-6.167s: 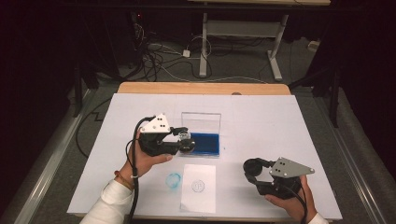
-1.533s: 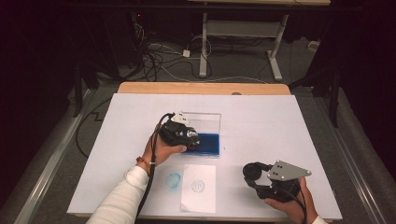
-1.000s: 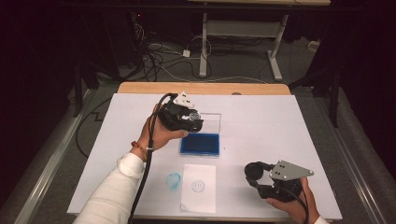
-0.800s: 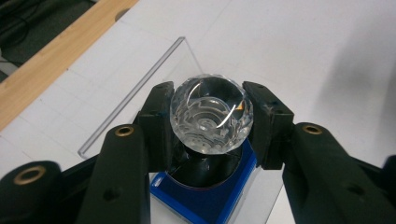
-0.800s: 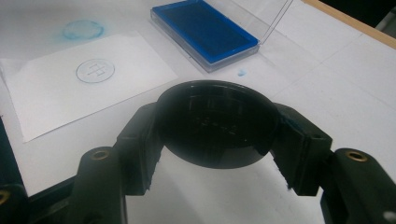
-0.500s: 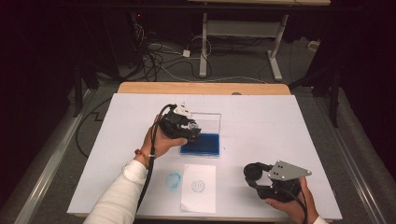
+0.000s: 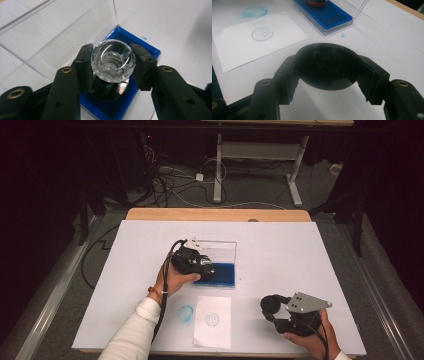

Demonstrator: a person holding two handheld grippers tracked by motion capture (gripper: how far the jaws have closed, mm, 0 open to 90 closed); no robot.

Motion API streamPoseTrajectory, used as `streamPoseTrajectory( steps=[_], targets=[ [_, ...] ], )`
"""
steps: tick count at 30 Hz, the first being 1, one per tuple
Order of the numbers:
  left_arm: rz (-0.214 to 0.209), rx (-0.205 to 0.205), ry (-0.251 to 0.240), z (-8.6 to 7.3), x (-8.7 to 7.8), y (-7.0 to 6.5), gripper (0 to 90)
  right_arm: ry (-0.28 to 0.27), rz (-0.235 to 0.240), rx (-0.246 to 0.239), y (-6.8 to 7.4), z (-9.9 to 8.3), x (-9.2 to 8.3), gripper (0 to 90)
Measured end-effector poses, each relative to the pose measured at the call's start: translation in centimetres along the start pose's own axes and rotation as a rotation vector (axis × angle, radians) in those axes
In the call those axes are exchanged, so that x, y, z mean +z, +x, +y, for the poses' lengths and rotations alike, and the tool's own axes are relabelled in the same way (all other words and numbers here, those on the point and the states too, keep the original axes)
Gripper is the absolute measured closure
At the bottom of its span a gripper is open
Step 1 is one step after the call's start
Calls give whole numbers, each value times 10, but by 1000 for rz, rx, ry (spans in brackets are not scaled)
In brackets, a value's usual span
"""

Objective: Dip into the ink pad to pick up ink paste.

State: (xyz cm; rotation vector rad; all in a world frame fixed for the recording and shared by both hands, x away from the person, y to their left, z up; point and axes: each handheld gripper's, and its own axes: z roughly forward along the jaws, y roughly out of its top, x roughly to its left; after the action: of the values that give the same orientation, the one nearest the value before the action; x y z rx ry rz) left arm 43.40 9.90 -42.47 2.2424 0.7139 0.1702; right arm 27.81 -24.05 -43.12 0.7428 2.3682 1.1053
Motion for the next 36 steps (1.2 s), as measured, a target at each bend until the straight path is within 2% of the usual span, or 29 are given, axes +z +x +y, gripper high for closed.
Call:
streamPoseTrajectory(
  steps=[4, 9, 12, 22, 25, 27, 29, 32, 36],
  targets=[
    [1, -1, 20, -1, 4, 0, 547, 1, 2, -3, 0, 0, 0, 387],
    [-1, -14, 22, -2, 3, 0, 547, 6, 4, 0, 0, -1, 1, 387],
    [9, -5, 36, -1, 3, -1, 546, 8, 4, -4, 0, -1, 1, 387],
    [-1, -40, 25, -1, 6, 2, 547, 15, 4, -9, 2, 0, 2, 387],
    [28, -14, 41, 1, 7, -2, 546, 15, 4, -10, 3, 1, 3, 387],
    [22, -4, 42, 0, 6, -1, 546, 18, 6, -12, 3, 1, 3, 387],
    [11, -11, 33, -2, 5, 1, 547, 17, 6, -13, 3, 0, 2, 387],
    [33, 7, 29, -3, 5, -4, 546, 14, 4, -11, 2, 0, 1, 387],
    [28, 4, 19, -4, 6, -3, 547, 15, 0, -6, 1, -1, 1, 387]
  ],
)
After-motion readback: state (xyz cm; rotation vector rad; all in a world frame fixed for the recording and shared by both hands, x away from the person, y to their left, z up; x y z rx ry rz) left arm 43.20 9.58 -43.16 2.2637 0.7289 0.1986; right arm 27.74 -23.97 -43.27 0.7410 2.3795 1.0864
